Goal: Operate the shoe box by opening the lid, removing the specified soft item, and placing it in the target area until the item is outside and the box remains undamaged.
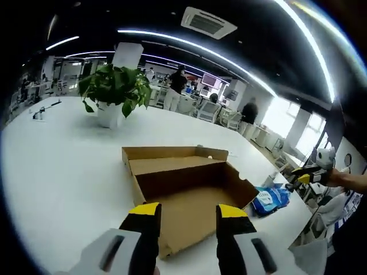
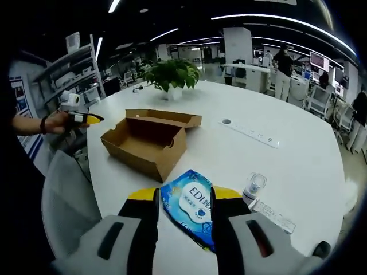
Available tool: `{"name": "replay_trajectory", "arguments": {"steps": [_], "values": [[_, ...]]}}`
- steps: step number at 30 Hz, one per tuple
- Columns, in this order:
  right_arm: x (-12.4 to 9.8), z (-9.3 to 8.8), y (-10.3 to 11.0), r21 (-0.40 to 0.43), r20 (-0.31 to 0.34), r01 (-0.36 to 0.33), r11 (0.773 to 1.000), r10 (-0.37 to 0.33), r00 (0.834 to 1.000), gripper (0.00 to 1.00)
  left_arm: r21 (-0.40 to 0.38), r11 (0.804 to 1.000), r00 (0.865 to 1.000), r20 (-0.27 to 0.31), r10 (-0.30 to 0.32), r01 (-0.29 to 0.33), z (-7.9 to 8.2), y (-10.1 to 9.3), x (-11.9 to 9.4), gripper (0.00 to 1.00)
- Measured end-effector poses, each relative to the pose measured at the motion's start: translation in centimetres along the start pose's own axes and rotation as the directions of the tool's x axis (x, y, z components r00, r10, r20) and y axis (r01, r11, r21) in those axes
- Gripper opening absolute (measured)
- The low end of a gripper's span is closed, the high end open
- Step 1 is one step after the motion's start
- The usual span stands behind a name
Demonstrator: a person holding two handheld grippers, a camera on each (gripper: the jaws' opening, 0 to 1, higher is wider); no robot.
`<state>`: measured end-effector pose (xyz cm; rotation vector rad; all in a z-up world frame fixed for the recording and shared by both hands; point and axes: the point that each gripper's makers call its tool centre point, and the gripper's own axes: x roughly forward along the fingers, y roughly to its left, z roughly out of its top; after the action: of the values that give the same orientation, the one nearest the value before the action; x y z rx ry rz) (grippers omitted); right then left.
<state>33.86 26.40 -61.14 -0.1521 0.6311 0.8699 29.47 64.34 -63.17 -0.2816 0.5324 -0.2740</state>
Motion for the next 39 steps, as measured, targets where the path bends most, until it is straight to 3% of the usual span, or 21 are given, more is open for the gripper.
{"name": "replay_trajectory", "arguments": {"steps": [7, 18, 23, 25, 30, 39], "values": [[0.0, 0.7, 0.9, 0.007, 0.028, -0.014, 1.0, 0.014, 1.0, 0.33, -0.031, 0.997, 0.998, -0.006, 0.067, -0.067, -0.1, 1.7, 0.4, 0.38], [-0.3, 1.0, 2.0, 0.017, 0.052, -0.026, 1.0, 0.025, 0.998, 0.33, -0.071, 0.988, 0.989, -0.068, 0.133, -0.138, -1.5, 3.6, 2.4, 0.38], [-0.4, 0.8, 2.3, 0.034, 0.059, -0.027, 0.999, 0.025, 0.998, 0.32, -0.073, 0.975, 0.962, -0.196, 0.191, -0.208, -4.3, 4.9, 3.2, 0.38], [-0.4, 0.4, 2.4, 0.037, 0.052, -0.027, 0.999, 0.025, 0.998, 0.32, -0.086, 0.976, 0.964, -0.197, 0.179, -0.199, -4.7, 4.8, 3.9, 0.38], [-0.7, 0.1, 2.5, 0.057, 0.056, -0.024, 0.998, 0.021, 0.998, 0.32, -0.04, 0.977, 0.945, -0.266, 0.193, -0.21, -6.3, 4.7, 4.5, 0.34], [-1.1, 0.5, 1.8, 0.086, 0.082, -0.003, 0.996, -0.004, 0.997, 0.29, -0.008, 0.977, 0.933, -0.297, 0.201, -0.213, -7.0, 4.7, 4.9, 0.23]]}}
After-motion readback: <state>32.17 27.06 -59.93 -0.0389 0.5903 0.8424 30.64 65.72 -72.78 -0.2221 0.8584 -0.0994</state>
